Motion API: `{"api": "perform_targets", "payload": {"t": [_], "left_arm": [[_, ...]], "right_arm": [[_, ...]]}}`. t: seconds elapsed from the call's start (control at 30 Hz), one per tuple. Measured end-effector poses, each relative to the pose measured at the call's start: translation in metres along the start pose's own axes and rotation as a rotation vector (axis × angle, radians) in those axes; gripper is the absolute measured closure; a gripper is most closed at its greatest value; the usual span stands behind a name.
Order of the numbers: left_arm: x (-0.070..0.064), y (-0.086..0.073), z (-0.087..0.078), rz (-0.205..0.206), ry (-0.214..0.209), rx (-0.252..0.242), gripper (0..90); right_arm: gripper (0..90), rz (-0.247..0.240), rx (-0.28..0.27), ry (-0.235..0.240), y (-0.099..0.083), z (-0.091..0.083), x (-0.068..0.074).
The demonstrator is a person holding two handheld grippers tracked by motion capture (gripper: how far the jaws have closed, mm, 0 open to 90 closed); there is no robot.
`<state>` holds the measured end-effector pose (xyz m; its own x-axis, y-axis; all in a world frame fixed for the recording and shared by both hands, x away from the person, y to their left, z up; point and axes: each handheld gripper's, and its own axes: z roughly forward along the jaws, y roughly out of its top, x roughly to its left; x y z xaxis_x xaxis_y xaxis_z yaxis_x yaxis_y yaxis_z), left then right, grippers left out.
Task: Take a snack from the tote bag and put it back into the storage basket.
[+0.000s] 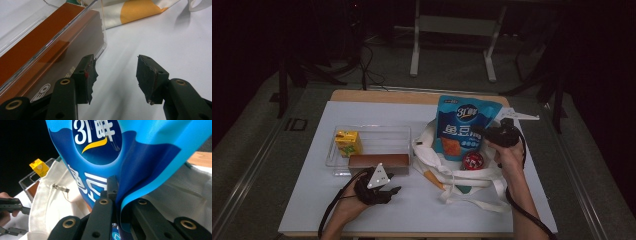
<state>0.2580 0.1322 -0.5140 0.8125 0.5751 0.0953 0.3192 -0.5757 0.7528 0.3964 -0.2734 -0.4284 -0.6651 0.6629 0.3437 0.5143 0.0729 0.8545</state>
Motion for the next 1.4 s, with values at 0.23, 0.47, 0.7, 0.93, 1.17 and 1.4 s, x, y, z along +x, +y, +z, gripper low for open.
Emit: {"api": "perform_targets", "payload": {"t": [0.23, 0.47, 0.7, 0.93, 1.17, 1.4], "left_arm": [[-0.001, -0.003, 0.003, -0.003, -0.002, 0.007, 48.1], [-0.001, -0.004, 0.003, -0.007, -0.004, 0.01, 48.0], [0.0, -0.005, 0.003, -0.014, -0.005, 0.012, 47.9], [-0.001, -0.006, 0.005, -0.013, -0.009, 0.017, 47.9], [0.0, -0.007, 0.005, -0.016, -0.011, 0.017, 47.4], [0.0, -0.007, 0.006, -0.018, -0.012, 0.019, 47.4]], "right_arm": [[90.0, 0.002, -0.019, 0.003, 0.003, -0.005, 0.003], [90.0, -0.006, -0.037, 0.011, 0.009, -0.008, 0.009], [90.0, -0.015, -0.059, 0.016, 0.016, -0.014, 0.015], [90.0, -0.029, -0.088, 0.023, 0.024, -0.021, 0.021], [90.0, -0.051, -0.105, 0.033, 0.033, -0.026, 0.03], [90.0, -0.059, -0.109, 0.046, 0.038, -0.027, 0.036]]}}
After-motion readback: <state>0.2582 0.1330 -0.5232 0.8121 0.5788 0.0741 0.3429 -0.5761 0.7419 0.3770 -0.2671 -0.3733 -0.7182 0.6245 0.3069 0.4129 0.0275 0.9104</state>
